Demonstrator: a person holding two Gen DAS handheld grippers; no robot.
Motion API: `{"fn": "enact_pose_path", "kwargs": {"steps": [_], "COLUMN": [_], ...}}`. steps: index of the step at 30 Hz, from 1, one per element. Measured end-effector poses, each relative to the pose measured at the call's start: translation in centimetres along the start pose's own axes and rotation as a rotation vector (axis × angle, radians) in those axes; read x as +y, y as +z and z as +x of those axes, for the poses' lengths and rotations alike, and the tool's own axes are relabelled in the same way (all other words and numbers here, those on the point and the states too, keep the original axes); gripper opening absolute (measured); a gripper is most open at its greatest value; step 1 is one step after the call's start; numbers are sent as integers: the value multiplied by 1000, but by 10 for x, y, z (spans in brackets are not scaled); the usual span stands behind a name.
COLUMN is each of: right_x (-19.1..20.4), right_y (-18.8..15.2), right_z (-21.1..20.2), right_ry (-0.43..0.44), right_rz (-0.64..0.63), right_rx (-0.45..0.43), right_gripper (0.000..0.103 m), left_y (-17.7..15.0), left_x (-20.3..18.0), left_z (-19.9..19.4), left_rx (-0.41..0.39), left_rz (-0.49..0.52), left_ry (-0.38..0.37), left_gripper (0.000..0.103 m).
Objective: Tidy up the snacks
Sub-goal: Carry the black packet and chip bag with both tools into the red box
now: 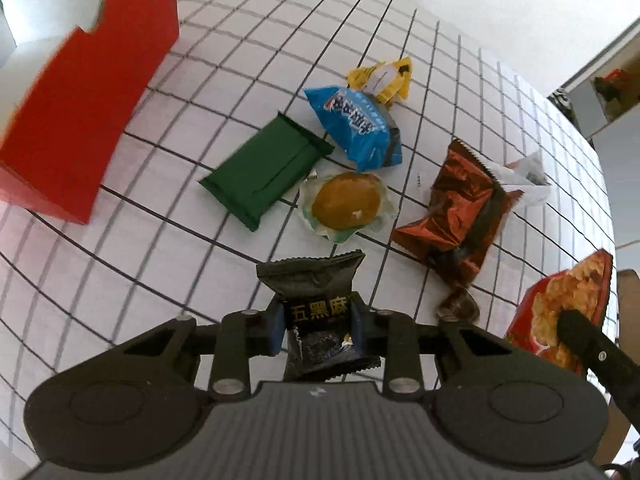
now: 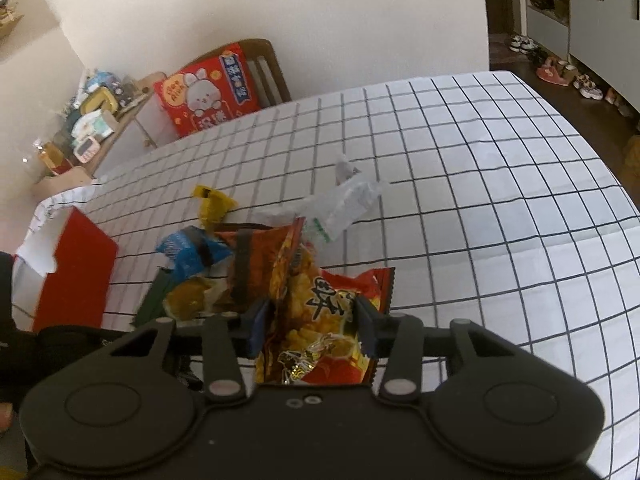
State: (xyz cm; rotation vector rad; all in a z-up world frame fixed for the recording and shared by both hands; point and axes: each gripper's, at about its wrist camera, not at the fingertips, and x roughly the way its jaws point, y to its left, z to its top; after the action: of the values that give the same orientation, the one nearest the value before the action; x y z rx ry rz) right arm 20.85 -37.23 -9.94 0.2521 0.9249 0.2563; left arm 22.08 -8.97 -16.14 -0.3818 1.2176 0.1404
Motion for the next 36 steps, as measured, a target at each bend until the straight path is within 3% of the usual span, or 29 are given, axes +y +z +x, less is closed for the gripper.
{"fn": "enact_pose_path", "kwargs": {"steps": [15,27,36], "right_x": [86,181,250], "right_y": [5,22,28], "right_z": [-28,-12,12], "right_ry": [127,251,347], "right_rz": [-94,-183,-220], "right_rx": [-35,-41,-18], "right_gripper": [44,44,44], "left_y": [11,54,85], "left_x": [47,120,176], "left_z": [-95,-143,-156], "left_rx": [-125,-225,-270], "left_rz": [107,36,-9], "left_ry": [-25,6,87], "left_gripper": [31,31,31]}}
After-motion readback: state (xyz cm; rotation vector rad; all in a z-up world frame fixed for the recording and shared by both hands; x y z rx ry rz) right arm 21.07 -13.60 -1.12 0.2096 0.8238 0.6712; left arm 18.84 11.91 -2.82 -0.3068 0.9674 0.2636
